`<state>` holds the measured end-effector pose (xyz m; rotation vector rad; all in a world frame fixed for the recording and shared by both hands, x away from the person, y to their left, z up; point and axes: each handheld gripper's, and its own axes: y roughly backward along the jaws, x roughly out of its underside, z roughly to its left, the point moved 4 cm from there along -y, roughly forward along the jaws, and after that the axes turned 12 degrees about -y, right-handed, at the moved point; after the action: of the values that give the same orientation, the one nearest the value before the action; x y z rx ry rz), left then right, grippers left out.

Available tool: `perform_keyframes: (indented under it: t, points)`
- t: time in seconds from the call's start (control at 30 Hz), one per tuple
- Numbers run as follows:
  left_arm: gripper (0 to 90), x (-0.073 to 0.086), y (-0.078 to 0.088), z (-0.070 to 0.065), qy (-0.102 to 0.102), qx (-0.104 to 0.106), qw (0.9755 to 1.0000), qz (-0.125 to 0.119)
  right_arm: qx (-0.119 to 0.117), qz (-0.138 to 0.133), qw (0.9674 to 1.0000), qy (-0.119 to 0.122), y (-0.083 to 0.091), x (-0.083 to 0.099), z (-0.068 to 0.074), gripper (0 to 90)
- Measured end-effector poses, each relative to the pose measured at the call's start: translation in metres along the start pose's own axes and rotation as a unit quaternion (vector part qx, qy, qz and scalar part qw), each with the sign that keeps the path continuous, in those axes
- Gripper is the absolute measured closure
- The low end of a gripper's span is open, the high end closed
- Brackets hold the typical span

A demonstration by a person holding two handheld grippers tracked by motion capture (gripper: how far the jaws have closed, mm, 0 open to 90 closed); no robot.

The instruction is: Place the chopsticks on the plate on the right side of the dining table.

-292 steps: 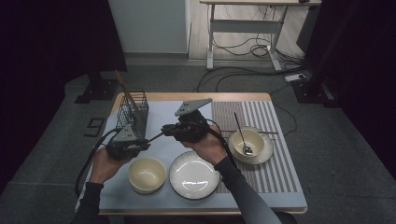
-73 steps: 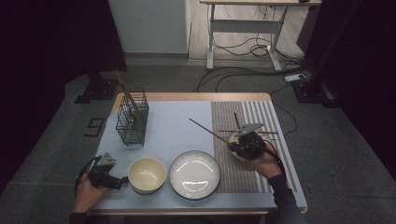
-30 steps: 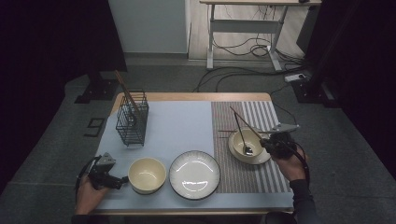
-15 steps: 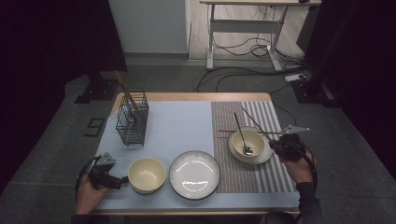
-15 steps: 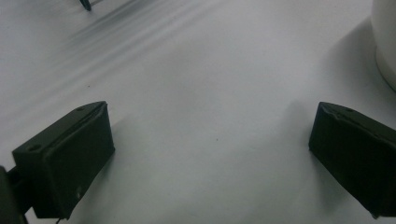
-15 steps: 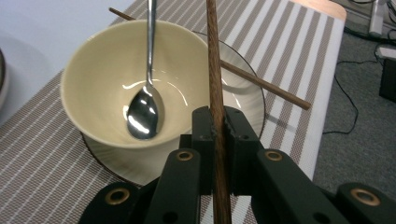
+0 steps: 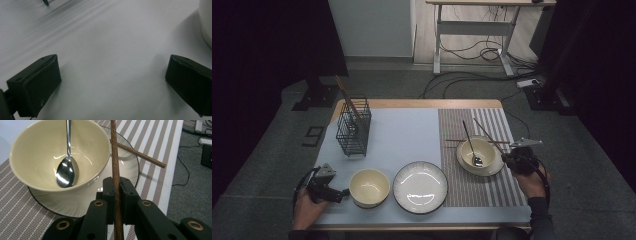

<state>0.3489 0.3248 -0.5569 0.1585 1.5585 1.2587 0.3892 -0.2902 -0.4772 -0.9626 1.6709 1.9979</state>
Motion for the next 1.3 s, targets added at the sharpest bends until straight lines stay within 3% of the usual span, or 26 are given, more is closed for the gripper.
perform_keyframes:
  t: [0.73,1.3]
  points:
    - [0.0,0.000,0.000,0.000,0.000,0.000,1.0000,0.000,0.003,0.026,0.9996,-0.007,-0.025,0.013,-0.005,83.8]
    - [0.0,0.000,0.000,0.000,0.000,0.000,1.0000,0.000,0.001,0.038,0.9992,0.009,-0.038,0.013,0.000,83.7]
